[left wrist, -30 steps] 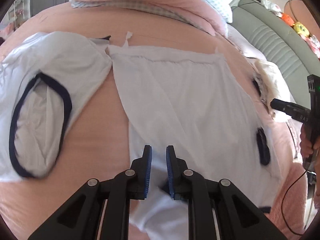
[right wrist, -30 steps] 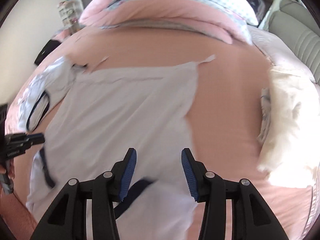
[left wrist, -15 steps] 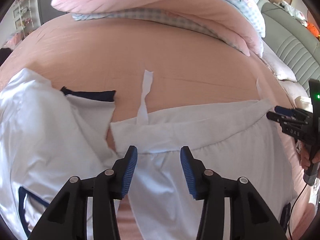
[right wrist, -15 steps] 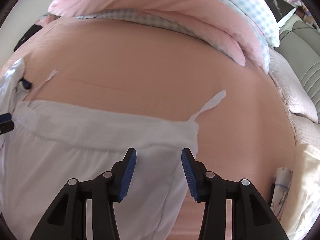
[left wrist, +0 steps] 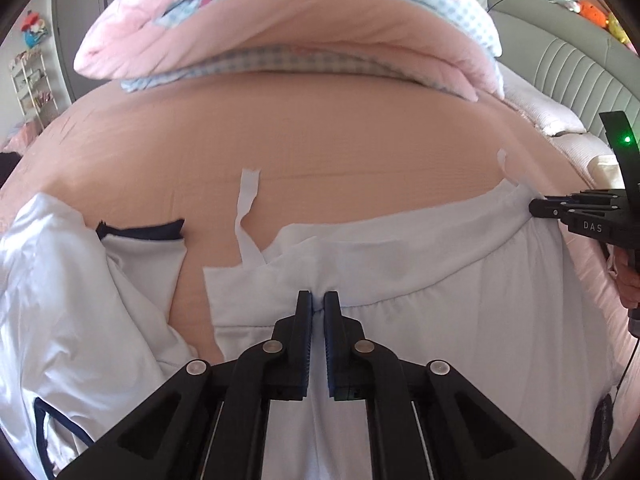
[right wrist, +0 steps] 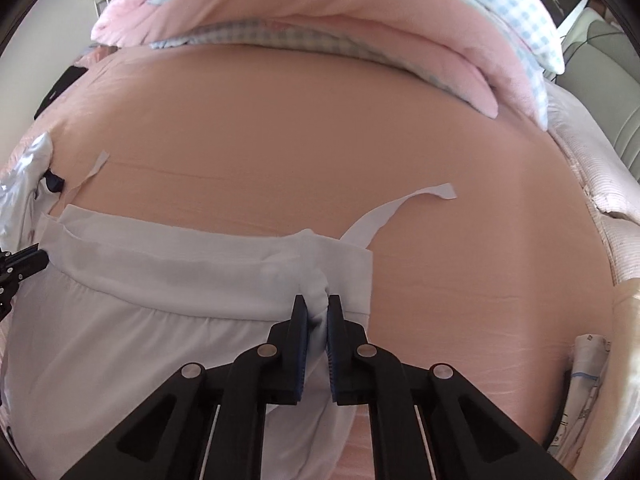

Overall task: Fold clothes
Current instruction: 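Grasp the shirt collar edge with both grippers and lift it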

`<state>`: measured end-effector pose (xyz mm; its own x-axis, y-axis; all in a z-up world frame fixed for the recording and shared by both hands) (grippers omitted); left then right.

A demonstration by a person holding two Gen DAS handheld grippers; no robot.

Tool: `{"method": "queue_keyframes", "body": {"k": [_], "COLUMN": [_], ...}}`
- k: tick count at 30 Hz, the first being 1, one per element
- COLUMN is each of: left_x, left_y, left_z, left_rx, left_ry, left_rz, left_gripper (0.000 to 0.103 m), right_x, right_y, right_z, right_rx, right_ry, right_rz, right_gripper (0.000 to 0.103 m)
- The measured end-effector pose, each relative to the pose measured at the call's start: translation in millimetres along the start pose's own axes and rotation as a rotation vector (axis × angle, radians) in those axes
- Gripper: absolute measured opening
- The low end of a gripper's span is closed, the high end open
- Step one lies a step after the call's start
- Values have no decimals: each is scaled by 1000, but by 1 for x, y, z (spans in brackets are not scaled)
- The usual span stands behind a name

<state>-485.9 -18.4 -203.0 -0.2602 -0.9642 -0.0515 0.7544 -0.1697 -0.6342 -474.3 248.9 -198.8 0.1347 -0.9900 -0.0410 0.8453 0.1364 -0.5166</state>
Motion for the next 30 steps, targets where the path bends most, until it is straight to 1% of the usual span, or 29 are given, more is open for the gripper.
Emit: {"method": "queue_keyframes", "body": {"k": [4,8,10,11,12,13,14,15,16,18,19,20,21,22,23,24,25,26,28,29,30], "left_x": [-10,-13,-14,-17,-23,-28,-31,-30,-23,0,13,29,42,51,58,62,63,63,56,55,54], "left_y": [-12,-24,-25,-25,-21,-14,-7,-6,-10,-22,-24,-25,-23,-18,-13,-10,-9,-9,-13,-15,-16], "left_z": [6,-7,-12,-17,-24,-35,-45,-45,-36,-13,-7,-5,-8,-17,-26,-33,-36,-37,-40,-42,-44], "left_rx": [-28,-30,-26,-14,29,101,161,163,116,2,-26,-26,-3,46,91,114,122,117,108,111,109], "left_ry": [15,-32,-40,-22,26,73,78,66,55,15,-1,-12,-19,-23,-23,-9,16,52,177,205,210], "left_rz": [-28,-29,-18,-11,-6,-10,-23,-35,-14,82,135,194,236,252,262,273,283,294,307,312,313], "left_gripper": [4,5,5,5,6,6,6,7,7,7,7,8,8,8,8,8,7,7,9,13,15], "right_x": [-15,-29,-33,-33,-33,-32,-32,-34,-37,-47,-52,-58,-66,-74,-82,-87,-87,-84,-78,-74,-69], "right_y": [0,0,-1,-2,-2,-3,-3,-4,-5,-8,-7,-6,-4,1,6,11,16,20,26,28,26], "right_z": [17,31,22,19,16,13,9,4,0,5,16,26,30,27,23,18,9,4,-6,-9,-10], "right_rx": [-26,-45,-18,-10,-3,4,15,34,44,12,-33,-73,-84,-61,-39,-8,28,40,65,71,65], "right_ry": [-40,-75,-72,-82,-91,-94,-88,-63,-47,-55,-47,-28,6,24,43,41,6,-8,-35,-49,-63], "right_rz": [-42,-82,-89,-97,-104,-111,-114,-109,-112,-157,-188,-218,-251,-288,-324,-355,-365,-355,-334,-320,-296], "right_gripper": [6,6,7,7,7,11,22,28,31,31,34,39,54,66,66,66,66,66,66,66,66]}}
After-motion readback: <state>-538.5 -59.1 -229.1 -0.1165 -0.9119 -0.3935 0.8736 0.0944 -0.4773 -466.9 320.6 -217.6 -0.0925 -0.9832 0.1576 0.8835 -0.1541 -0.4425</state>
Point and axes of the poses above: each gripper's, at about its wrist camera, not at the fingertips, and z roughly against the way its jaws point, x to its left, y to its underside, the point moved 6 cm from there along -z, roughly the way its jaws point, and after that the axes turned 2 degrees about -x, right-handed, at the moved point
